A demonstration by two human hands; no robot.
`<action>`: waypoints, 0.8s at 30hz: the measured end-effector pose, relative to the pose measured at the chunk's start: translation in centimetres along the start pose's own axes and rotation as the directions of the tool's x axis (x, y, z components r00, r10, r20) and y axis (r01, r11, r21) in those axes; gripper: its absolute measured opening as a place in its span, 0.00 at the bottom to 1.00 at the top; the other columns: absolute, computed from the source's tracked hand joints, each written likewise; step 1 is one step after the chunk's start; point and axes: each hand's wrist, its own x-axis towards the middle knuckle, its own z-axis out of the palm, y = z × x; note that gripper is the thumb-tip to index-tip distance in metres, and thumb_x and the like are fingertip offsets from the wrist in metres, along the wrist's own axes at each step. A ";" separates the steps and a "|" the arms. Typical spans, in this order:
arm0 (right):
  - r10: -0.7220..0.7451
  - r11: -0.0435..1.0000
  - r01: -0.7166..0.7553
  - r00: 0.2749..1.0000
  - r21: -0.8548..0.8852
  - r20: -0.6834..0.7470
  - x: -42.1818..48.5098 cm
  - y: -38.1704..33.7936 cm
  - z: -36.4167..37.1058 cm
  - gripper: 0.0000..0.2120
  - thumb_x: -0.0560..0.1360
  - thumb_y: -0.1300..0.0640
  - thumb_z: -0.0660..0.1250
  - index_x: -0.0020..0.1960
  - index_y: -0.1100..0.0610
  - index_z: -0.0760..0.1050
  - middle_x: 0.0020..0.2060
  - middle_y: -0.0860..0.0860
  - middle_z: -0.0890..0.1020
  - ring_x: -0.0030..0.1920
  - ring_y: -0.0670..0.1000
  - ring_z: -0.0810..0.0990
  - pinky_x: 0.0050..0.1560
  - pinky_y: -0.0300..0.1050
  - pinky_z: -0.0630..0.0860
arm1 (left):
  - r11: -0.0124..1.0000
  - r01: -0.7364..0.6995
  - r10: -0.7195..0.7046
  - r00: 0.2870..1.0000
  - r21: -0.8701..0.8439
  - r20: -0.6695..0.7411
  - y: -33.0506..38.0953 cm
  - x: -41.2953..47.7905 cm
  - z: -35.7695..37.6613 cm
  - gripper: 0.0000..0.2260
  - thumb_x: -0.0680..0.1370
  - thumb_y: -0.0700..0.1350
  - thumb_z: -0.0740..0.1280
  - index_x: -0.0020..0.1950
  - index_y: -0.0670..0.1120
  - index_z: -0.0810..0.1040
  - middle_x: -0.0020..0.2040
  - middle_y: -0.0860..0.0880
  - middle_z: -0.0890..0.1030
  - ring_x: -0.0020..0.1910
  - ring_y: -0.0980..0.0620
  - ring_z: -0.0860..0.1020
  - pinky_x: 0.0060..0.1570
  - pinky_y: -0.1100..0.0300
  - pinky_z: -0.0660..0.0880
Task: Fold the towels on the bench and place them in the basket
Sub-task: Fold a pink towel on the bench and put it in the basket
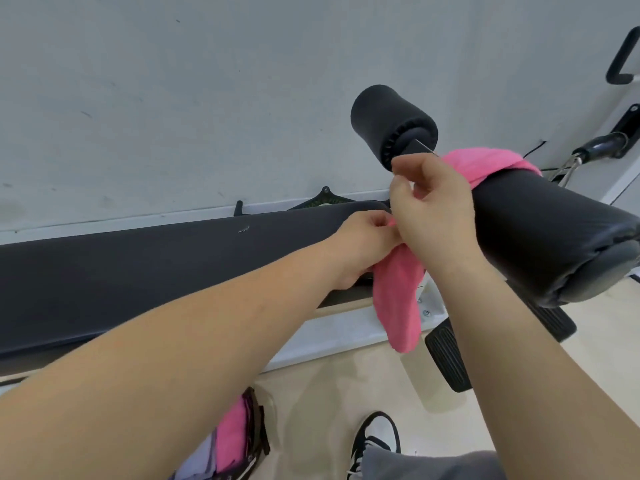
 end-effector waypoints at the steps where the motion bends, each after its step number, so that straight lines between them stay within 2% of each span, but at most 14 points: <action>1: -0.028 0.997 0.031 0.998 -0.066 0.055 -0.2 0.0 0.4 0.12 0.79 0.59 0.65 0.60 0.50 0.81 0.52 0.41 0.84 0.51 0.41 0.81 0.62 0.44 0.77 | 1.000 -0.008 0.008 1.000 -0.012 -0.012 0.0 -0.8 -1.0 0.19 0.72 0.50 0.74 0.57 0.40 0.81 0.50 0.40 0.87 0.49 0.43 0.85 0.53 0.47 0.81; 3: -0.047 0.976 0.086 0.980 -0.202 0.193 -0.7 -0.2 1.5 0.12 0.79 0.57 0.66 0.59 0.50 0.82 0.50 0.42 0.85 0.49 0.43 0.82 0.58 0.47 0.79 | 1.000 -0.014 0.013 0.998 -0.014 -0.063 -0.3 -2.8 -3.7 0.12 0.72 0.47 0.76 0.49 0.43 0.79 0.43 0.44 0.86 0.43 0.46 0.84 0.48 0.52 0.81; 5: -0.039 0.938 0.153 0.937 -0.311 0.346 -1.3 -0.4 2.9 0.13 0.78 0.53 0.67 0.60 0.50 0.82 0.52 0.43 0.86 0.52 0.46 0.83 0.58 0.49 0.79 | 0.997 -0.003 0.011 0.993 0.073 -0.121 -0.5 -5.4 -7.1 0.08 0.70 0.45 0.76 0.44 0.48 0.78 0.37 0.47 0.81 0.38 0.48 0.79 0.42 0.54 0.76; 8: -0.011 0.928 0.221 0.820 -0.299 0.572 -2.4 -1.8 5.3 0.12 0.79 0.47 0.66 0.58 0.48 0.83 0.48 0.42 0.86 0.49 0.42 0.83 0.51 0.43 0.78 | 0.977 0.011 0.031 0.980 0.213 -0.194 -0.6 -9.9 -11.8 0.07 0.69 0.46 0.75 0.41 0.51 0.77 0.35 0.50 0.79 0.37 0.50 0.77 0.40 0.53 0.73; 11: 0.037 0.992 0.068 0.636 -0.104 0.771 -4.1 -4.3 7.5 0.11 0.81 0.45 0.66 0.51 0.49 0.84 0.39 0.46 0.86 0.40 0.41 0.83 0.46 0.44 0.79 | 0.981 0.000 0.038 0.980 0.193 -0.196 -0.8 -14.3 -15.4 0.11 0.69 0.45 0.77 0.40 0.50 0.75 0.34 0.50 0.78 0.35 0.51 0.76 0.38 0.55 0.73; 14: 0.028 0.998 -0.069 0.505 0.008 0.863 -5.2 -6.4 9.7 0.09 0.79 0.46 0.71 0.54 0.50 0.85 0.45 0.48 0.88 0.48 0.47 0.86 0.54 0.49 0.82 | 1.000 -0.004 0.007 0.993 0.025 -0.119 -1.1 -18.2 -18.0 0.10 0.66 0.43 0.76 0.41 0.48 0.76 0.37 0.47 0.78 0.33 0.51 0.76 0.34 0.58 0.73; 16: 0.049 0.980 -0.198 0.411 0.036 0.910 -6.0 -7.2 11.1 0.10 0.78 0.52 0.74 0.58 0.51 0.83 0.45 0.56 0.87 0.45 0.50 0.84 0.50 0.48 0.80 | 0.989 0.007 -0.018 0.997 -0.146 -0.077 -1.6 -19.9 -19.4 0.08 0.66 0.45 0.74 0.41 0.46 0.79 0.41 0.44 0.78 0.36 0.51 0.77 0.36 0.58 0.74; 18: 0.078 0.958 -0.285 0.310 0.014 0.948 -7.0 -7.7 12.5 0.13 0.78 0.58 0.74 0.61 0.52 0.82 0.48 0.66 0.85 0.43 0.53 0.81 0.46 0.48 0.77 | 0.986 0.025 -0.041 0.994 -0.163 -0.097 -2.4 -20.9 -20.5 0.04 0.68 0.43 0.72 0.41 0.45 0.81 0.40 0.45 0.80 0.38 0.51 0.78 0.39 0.60 0.76; 21: 0.087 0.957 -0.288 0.225 -0.019 0.970 -8.2 -7.9 14.5 0.15 0.74 0.60 0.77 0.60 0.53 0.82 0.45 0.67 0.81 0.43 0.55 0.77 0.48 0.53 0.74 | 0.987 0.080 -0.049 0.976 0.138 -0.213 -3.5 -21.5 -21.9 0.03 0.70 0.41 0.75 0.43 0.46 0.84 0.39 0.45 0.85 0.38 0.53 0.80 0.41 0.56 0.77; 23: 0.108 0.964 -0.261 0.237 -0.043 0.966 -8.5 -8.0 15.5 0.15 0.72 0.60 0.79 0.58 0.54 0.83 0.48 0.67 0.83 0.45 0.56 0.80 0.50 0.56 0.77 | 0.910 0.052 0.045 0.974 0.412 -0.223 -3.8 -21.9 -22.7 0.03 0.75 0.46 0.77 0.46 0.49 0.85 0.43 0.48 0.87 0.41 0.53 0.83 0.48 0.49 0.81; 24: 0.121 0.967 -0.249 0.258 -0.055 0.958 -8.6 -8.0 15.9 0.15 0.72 0.61 0.79 0.57 0.54 0.83 0.49 0.64 0.85 0.46 0.54 0.83 0.52 0.56 0.80 | 0.868 0.031 0.077 0.977 0.496 -0.197 -3.8 -22.1 -23.1 0.03 0.76 0.48 0.76 0.47 0.51 0.85 0.44 0.51 0.87 0.43 0.54 0.84 0.51 0.49 0.82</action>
